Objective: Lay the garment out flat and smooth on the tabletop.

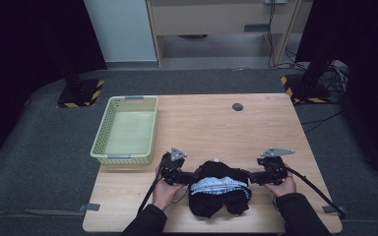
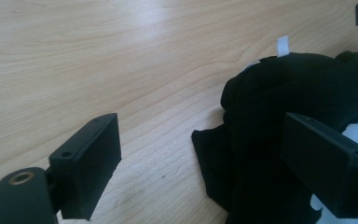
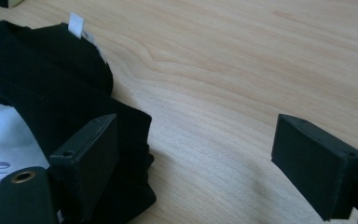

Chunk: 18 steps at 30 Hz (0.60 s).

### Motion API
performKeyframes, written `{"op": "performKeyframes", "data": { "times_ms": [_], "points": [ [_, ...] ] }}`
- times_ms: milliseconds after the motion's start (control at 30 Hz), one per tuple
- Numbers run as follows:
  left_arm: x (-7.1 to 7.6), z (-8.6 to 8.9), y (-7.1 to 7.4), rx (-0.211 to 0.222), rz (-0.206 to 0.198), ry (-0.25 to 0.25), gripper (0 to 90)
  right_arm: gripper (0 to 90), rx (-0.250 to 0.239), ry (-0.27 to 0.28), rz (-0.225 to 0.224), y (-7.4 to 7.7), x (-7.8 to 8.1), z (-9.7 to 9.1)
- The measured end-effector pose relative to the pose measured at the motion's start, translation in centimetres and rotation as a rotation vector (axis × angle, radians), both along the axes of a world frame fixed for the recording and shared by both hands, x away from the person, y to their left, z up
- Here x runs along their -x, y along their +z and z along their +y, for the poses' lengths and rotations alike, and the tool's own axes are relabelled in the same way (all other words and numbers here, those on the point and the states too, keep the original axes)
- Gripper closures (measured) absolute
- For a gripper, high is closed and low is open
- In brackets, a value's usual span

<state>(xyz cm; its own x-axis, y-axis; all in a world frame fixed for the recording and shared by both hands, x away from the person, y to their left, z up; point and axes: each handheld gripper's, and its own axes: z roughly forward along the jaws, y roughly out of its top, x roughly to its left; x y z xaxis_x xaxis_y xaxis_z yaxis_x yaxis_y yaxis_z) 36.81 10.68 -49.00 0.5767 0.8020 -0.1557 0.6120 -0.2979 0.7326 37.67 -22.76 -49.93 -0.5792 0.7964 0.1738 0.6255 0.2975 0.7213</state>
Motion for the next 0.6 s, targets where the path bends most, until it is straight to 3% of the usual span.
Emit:
{"op": "performKeyframes", "data": {
  "times_ms": [400, 600],
  "points": [
    [-0.1, -0.2, -0.8, 0.001, 0.049, -0.033, 23.1, 30.9, -0.04, 0.066, 0.076, -0.6, 0.1, 0.7],
    [0.1, -0.5, -1.3, 0.003, 0.073, -0.061, 34.5, 46.5, -0.055, 0.092, 0.114, -0.7, 0.1, 0.9]
  ]
}}
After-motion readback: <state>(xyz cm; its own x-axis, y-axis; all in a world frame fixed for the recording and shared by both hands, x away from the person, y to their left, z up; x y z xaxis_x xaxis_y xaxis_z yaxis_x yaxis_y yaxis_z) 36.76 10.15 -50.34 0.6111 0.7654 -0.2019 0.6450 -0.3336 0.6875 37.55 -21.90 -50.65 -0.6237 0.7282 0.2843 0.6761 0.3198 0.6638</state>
